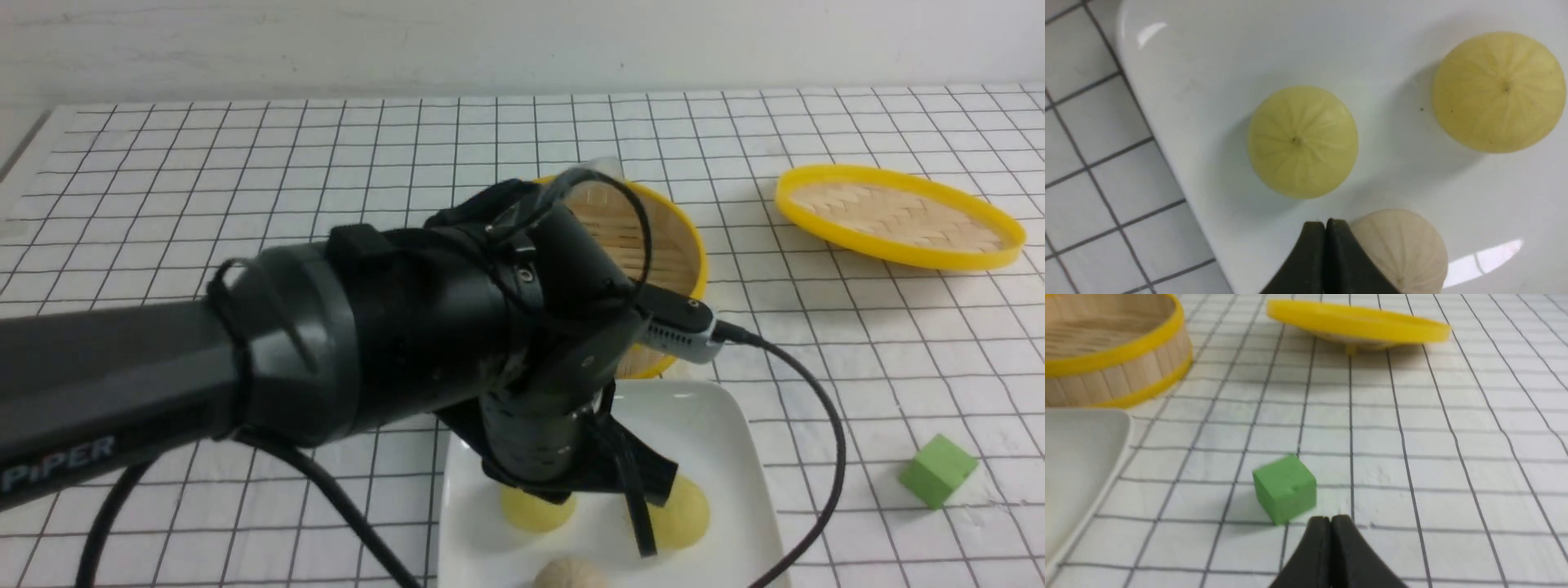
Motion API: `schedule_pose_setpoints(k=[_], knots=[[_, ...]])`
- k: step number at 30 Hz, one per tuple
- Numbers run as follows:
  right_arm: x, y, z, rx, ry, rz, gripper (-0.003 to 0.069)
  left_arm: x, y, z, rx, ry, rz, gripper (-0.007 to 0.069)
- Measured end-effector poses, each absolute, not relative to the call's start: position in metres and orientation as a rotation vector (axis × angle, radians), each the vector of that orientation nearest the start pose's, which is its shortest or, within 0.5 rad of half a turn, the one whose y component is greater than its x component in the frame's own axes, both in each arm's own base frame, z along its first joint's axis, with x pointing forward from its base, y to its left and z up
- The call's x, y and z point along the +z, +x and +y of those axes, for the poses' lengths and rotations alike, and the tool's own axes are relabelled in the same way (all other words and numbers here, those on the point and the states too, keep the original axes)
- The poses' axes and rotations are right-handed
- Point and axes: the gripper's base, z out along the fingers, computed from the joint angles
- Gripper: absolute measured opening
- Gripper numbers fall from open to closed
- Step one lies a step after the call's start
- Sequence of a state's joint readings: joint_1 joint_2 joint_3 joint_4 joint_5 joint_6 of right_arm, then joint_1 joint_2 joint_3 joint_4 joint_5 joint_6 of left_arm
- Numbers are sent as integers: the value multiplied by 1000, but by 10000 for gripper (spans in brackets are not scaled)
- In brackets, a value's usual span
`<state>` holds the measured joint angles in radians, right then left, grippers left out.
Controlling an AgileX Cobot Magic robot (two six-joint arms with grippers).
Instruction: Put the steamed buns into the plate on the white-black tablecloth.
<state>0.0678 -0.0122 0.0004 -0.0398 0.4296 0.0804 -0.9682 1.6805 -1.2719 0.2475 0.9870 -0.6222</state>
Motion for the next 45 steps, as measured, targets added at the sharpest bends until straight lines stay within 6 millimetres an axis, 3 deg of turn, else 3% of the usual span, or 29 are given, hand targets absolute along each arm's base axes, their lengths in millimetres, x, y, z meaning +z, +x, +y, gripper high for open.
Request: schedule_pose_setpoints(k=[4,5,8,10,12,14,16,20,23,30,36,41,45], knots=[[172,51,1,52,-6,1904,6,278,202,-255,-19,626,2682,8],[172,51,1,52,-6,1900,8,294,197,-244,-13,611,2662,8],[172,51,1,52,-6,1899,10,319,187,-224,12,583,2637,8],[172,51,1,51,-5,1899,12,342,169,-193,5,549,2593,8],[172,51,1,51,-5,1898,12,349,151,-167,-43,530,2555,8],[172,51,1,51,-5,1898,12,347,143,-155,-88,514,2526,8],[172,51,1,51,-6,1896,13,339,125,-135,-296,456,2398,8],[172,51,1,51,-6,1896,18,329,103,-114,-595,355,2214,8],[172,51,1,51,-6,1896,21,327,89,-96,-713,324,2102,8],[172,51,1,51,-5,1896,27,331,71,-64,-725,297,1980,13],[172,51,1,51,-5,1896,34,325,69,-58,-666,347,1961,19],[172,51,1,51,-5,1896,38,295,70,-49,-598,302,1985,23],[172,51,1,51,-5,1896,43,258,68,-34,-458,250,1849,29]])
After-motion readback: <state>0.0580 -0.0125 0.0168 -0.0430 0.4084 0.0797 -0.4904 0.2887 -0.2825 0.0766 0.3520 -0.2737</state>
